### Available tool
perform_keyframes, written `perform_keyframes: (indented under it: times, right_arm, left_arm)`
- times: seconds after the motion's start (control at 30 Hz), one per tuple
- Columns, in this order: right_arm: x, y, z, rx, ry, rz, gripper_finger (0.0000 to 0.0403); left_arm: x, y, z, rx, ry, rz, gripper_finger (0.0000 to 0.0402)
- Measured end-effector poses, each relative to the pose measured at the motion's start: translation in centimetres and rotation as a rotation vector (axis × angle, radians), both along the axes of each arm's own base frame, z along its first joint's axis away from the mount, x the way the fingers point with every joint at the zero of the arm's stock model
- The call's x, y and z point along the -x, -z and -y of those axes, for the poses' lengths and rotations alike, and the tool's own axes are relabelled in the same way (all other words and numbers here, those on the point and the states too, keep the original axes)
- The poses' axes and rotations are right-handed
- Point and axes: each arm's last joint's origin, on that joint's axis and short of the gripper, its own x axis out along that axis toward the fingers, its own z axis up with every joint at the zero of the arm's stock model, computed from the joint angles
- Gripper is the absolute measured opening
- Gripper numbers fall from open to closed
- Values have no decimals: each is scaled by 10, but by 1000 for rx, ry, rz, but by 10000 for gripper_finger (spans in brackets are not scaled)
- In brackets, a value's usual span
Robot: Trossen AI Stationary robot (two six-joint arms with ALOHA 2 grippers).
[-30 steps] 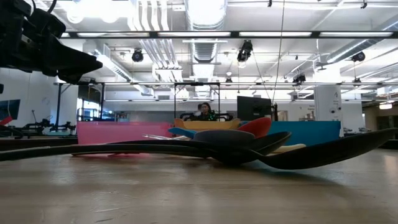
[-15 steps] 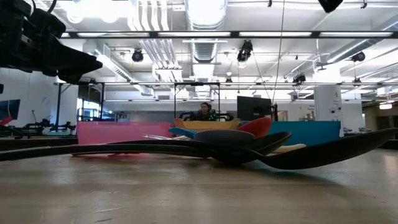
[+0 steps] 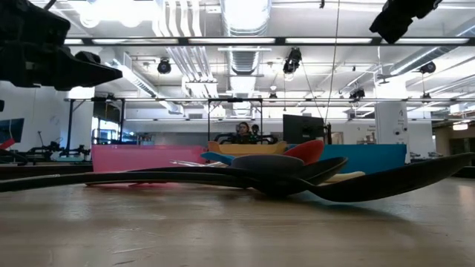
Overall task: Pick & Place Kitchen Items
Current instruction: Put the green knife into the blue bin
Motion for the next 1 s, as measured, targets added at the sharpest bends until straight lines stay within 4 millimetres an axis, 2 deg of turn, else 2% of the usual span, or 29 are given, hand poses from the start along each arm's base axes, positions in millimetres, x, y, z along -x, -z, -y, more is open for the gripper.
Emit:
perform_keyframes:
  times: [0.17,0.33,0.43,0.6,0.7,0.8,1.0]
  right_arm:
    - [4,1,-1,-14,-16,-34,8]
    - [13,0,-4,22,-80,0,8]
    - [18,-2,-5,30,-81,24,8]
    - [23,-3,-6,26,-75,46,8]
    - [23,-3,-6,25,-74,45,8]
    - [22,-3,-6,24,-74,42,8]
    - [23,-3,-6,23,-74,43,8]
  left_arm:
    - [0,-1,0,88,-6,13,135]
    - [0,-1,0,271,-18,39,135]
    - [0,-6,0,321,-14,87,135]
    - [1,-13,2,409,-13,-12,132]
    - [-1,-26,3,475,-59,-67,119]
    - [-7,-44,10,510,-26,-120,98]
    - [-33,-75,44,491,34,-284,53]
